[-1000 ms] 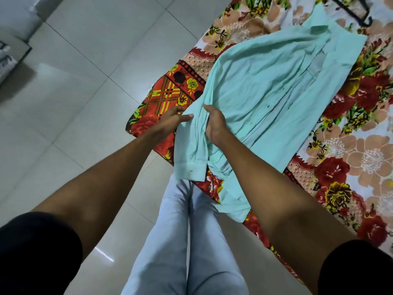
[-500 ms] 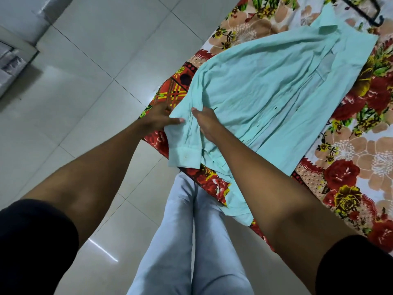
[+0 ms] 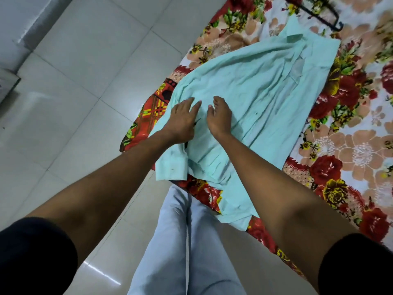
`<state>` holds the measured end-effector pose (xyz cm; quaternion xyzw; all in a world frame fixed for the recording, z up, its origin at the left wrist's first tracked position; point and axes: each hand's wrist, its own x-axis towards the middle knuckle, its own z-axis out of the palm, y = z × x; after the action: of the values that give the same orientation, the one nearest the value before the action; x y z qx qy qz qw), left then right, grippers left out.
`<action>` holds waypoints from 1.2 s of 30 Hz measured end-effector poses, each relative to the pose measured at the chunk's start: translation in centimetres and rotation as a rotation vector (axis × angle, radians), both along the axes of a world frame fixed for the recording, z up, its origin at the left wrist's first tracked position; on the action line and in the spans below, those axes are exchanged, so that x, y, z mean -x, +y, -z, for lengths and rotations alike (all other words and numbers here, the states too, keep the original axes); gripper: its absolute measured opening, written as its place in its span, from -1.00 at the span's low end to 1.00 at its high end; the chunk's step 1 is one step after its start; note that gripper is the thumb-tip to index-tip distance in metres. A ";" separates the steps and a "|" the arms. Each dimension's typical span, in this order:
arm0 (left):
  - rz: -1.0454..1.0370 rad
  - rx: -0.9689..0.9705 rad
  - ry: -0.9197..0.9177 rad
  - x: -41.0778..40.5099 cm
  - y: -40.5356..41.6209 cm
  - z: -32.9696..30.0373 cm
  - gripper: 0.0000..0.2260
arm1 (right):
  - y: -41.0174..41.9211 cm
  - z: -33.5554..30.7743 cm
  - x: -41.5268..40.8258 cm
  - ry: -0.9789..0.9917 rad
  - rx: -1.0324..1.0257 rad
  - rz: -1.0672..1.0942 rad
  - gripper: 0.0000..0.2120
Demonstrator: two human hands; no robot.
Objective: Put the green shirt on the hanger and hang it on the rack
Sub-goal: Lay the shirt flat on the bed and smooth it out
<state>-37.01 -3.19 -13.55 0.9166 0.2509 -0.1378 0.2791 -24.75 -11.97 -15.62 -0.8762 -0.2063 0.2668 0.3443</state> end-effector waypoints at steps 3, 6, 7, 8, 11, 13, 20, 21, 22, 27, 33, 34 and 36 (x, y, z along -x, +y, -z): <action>0.069 0.018 -0.046 -4.2 -2.2 0.1 -0.23 | -3.6 0.0 -4.1 -0.062 0.048 0.025 -0.65; 0.168 0.057 -0.105 -9.2 -4.8 0.1 -0.27 | -7.1 -0.3 -8.3 -0.102 0.075 0.082 -0.63; 0.204 0.068 -0.121 -10.9 -5.6 0.2 -0.27 | -8.1 -0.3 -9.5 -0.118 0.078 0.104 -0.63; 0.229 0.076 -0.131 -12.4 -6.3 0.2 -0.28 | -9.1 -0.2 -10.6 -0.130 0.082 0.119 -0.63; 0.298 0.088 -0.139 -17.3 -8.1 0.6 -0.29 | -11.8 0.2 -14.0 -0.171 0.091 0.168 -0.63; 0.344 0.101 -0.147 -20.2 -9.2 1.1 -0.32 | -13.3 0.6 -16.0 -0.196 0.101 0.198 -0.63; 0.436 0.149 -0.126 -29.8 -12.9 4.5 -0.36 | -16.4 3.9 -22.9 -0.254 0.343 0.405 -0.43; 0.443 0.155 -0.127 -30.6 -13.2 5.2 -0.35 | -16.7 4.1 -23.3 -0.232 0.357 0.464 -0.41; 0.444 0.160 -0.132 -31.2 -13.4 5.9 -0.34 | -17.0 4.6 -23.9 -0.211 0.345 0.520 -0.44; 0.473 0.178 -0.162 -33.4 -14.0 7.8 -0.34 | -19.6 5.7 -26.6 -0.122 0.076 0.686 -0.89; 0.627 0.010 -0.021 -34.6 -14.3 8.0 -0.33 | -25.6 5.4 -29.1 -0.046 -0.084 0.907 -0.86; 0.656 -0.009 -0.027 -34.8 -14.9 8.0 -0.33 | -26.3 5.3 -29.4 -0.005 -0.098 0.946 -0.84; 0.708 -0.039 -0.051 -35.1 -16.2 8.1 -0.33 | -26.8 5.4 -29.3 0.096 -0.111 0.948 -0.77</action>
<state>-1.91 -19.39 -21.61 0.9550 -0.0868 -0.1983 0.2029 4.51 -38.77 -20.98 -0.8407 0.2180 0.1091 0.4835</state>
